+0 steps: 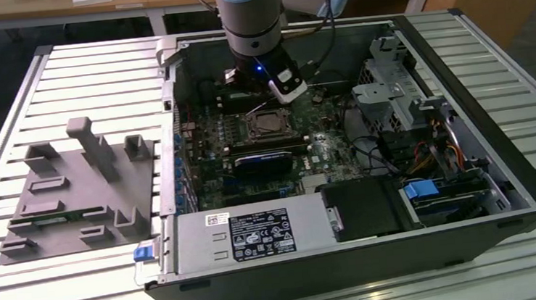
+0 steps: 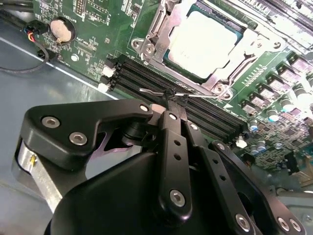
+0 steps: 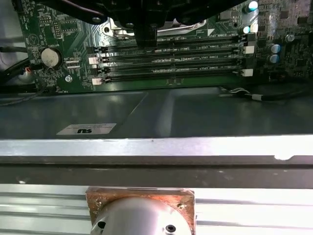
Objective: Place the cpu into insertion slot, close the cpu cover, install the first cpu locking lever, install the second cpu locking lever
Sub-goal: 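Install the first cpu locking lever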
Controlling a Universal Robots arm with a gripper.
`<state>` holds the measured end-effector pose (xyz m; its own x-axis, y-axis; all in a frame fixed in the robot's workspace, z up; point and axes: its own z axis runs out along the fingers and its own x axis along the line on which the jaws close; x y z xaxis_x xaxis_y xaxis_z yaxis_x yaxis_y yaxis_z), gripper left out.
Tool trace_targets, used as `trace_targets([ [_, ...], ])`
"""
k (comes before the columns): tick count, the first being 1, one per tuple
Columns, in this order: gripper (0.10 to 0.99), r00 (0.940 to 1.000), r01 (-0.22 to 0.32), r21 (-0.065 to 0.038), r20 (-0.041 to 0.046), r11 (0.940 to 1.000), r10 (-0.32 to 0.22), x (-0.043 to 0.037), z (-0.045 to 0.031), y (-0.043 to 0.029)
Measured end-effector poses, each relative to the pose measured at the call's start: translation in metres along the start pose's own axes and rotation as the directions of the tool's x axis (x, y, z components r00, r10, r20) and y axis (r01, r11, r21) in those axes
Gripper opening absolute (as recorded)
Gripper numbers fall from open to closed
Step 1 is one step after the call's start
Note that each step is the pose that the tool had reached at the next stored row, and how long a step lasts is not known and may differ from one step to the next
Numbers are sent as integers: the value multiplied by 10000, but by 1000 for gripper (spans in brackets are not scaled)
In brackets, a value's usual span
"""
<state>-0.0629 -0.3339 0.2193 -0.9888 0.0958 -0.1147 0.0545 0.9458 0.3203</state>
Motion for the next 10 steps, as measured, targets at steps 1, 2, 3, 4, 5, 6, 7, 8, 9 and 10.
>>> trace_targets([
  [1, 106, 10000, -47, 7, 15, 10000, 47, -2, 5, 3],
  [2, 106, 10000, -89, 11, 30, 10000, 89, -3, 11, 8],
  [3, 106, 9999, -124, 16, 42, 9999, 124, -6, 17, 11],
  [4, 106, 9999, -159, 20, 54, 9999, 159, -9, 23, 15],
  [5, 106, 9998, -189, 23, 64, 9998, 189, -14, 29, 19],
  [6, 106, 9998, -211, 25, 72, 9998, 211, -19, 36, 23],
  [7, 106, 9997, -231, 28, 79, 9997, 231, -24, 42, 26],
  [8, 106, 9997, -246, 27, 84, 9997, 246, -26, 46, 28],
  [9, 106, 9997, -248, 29, 85, 9997, 248, -26, 46, 28],
  [10, 106, 9997, -248, 29, 85, 9997, 248, -27, 46, 28],
])
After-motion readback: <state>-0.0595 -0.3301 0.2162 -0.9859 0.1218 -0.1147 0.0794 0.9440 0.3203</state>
